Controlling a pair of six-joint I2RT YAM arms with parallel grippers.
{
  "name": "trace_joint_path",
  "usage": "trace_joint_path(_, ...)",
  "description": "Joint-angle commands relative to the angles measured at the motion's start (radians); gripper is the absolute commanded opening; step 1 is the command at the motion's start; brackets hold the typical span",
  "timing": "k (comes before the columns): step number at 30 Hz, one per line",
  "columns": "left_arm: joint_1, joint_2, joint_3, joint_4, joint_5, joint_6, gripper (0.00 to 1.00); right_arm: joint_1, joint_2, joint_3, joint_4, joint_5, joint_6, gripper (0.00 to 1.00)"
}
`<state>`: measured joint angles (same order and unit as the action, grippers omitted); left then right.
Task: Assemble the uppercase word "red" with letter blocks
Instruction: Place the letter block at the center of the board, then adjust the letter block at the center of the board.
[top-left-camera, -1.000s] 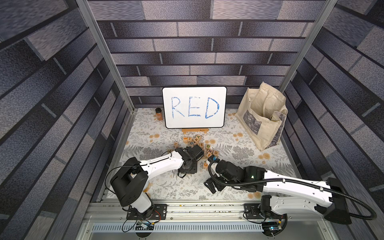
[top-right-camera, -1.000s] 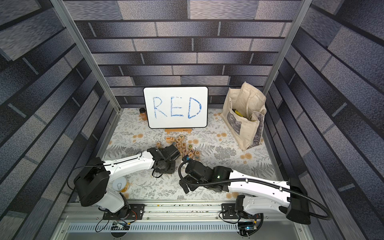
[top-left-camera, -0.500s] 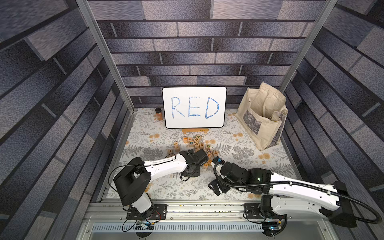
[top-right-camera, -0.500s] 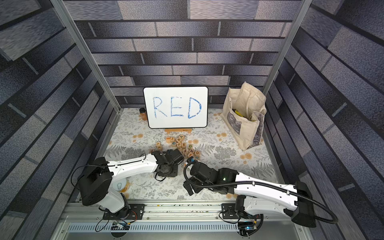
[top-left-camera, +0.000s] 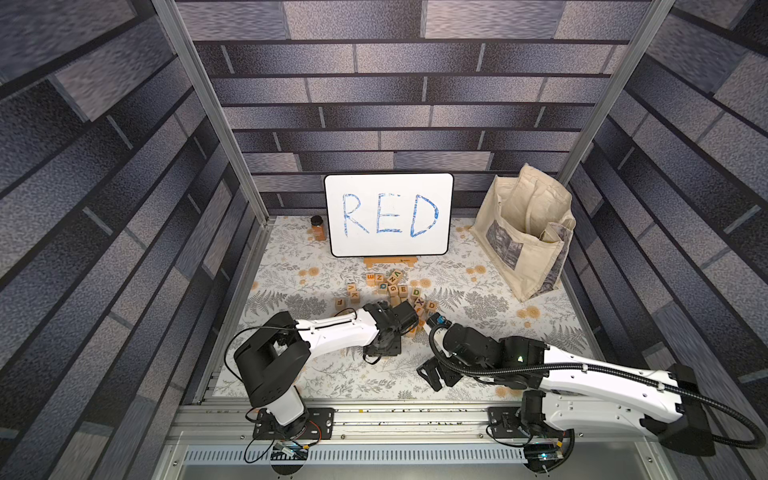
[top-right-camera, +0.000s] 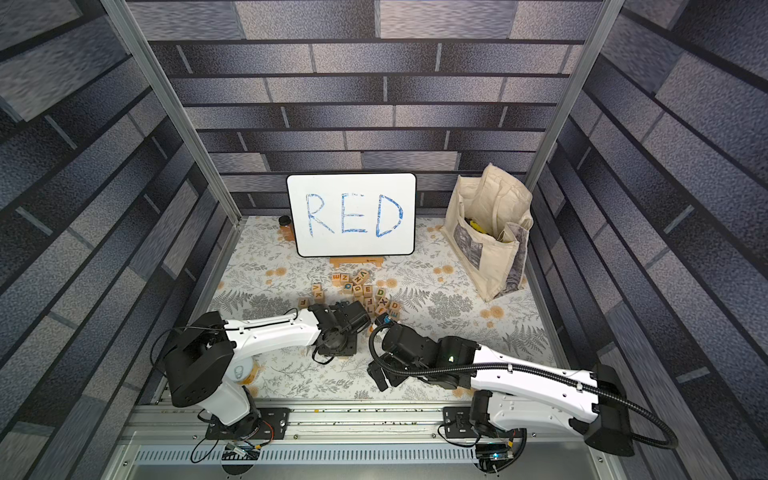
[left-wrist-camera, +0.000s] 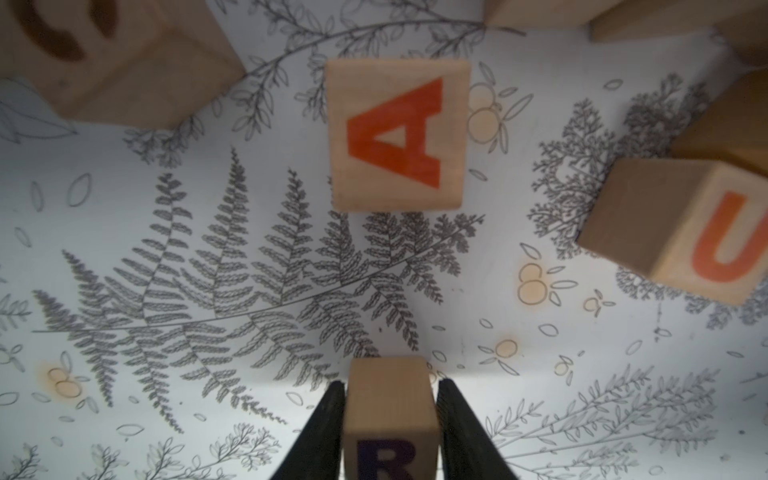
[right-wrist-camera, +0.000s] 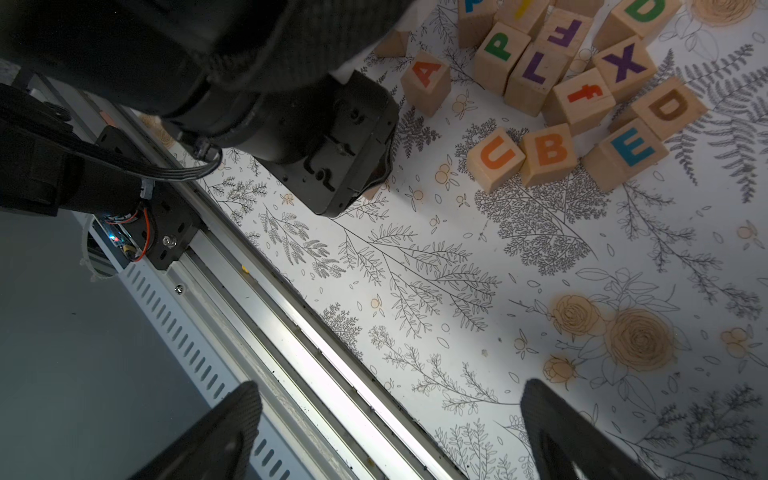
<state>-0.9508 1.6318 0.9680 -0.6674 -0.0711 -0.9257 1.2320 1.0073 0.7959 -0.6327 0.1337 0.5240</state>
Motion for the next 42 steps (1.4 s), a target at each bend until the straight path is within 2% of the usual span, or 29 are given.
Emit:
trace_joint_path(1,-0.01,0.004,-0.012,0.0,-0.009,-0.008,0.43,-0.006,-0.02,-0.017,-0.039,0.014,0.021,1.0)
trace_joint_path(6,-0.012,-0.005,-0.001,-0.012,-0.016,0.0,0.47,-0.006,-0.025,-0.017,-0.043,0.021,0.024,1.0)
trace_joint_path(10,-0.008,-0.031,0.016,-0.033,-0.029,0.007,0.55,-0.006,-0.023,-0.012,-0.041,0.031,0.033,1.0)
trace_joint_path(11,-0.008,-0.042,0.021,-0.041,-0.033,0.01,0.6,-0.006,-0.024,-0.01,-0.036,0.032,0.038,1.0)
trace_joint_path(14,0.004,-0.074,0.047,-0.067,-0.04,0.026,0.66,-0.007,-0.011,0.011,-0.036,0.03,0.042,1.0)
trace_joint_path(20,0.05,-0.144,0.099,-0.129,-0.042,0.05,0.94,-0.027,0.009,0.046,-0.033,0.006,0.062,1.0)
trace_joint_path(22,0.07,-0.168,0.101,-0.141,-0.036,0.057,1.0,-0.032,0.007,0.049,-0.03,-0.003,0.074,1.0)
trace_joint_path(32,0.164,-0.27,0.095,-0.187,0.013,0.099,1.0,-0.066,0.039,0.096,-0.056,-0.015,0.135,1.0)
trace_joint_path(42,0.252,-0.367,0.089,-0.217,0.084,0.146,1.0,-0.08,0.174,0.228,-0.085,0.022,0.203,1.0)
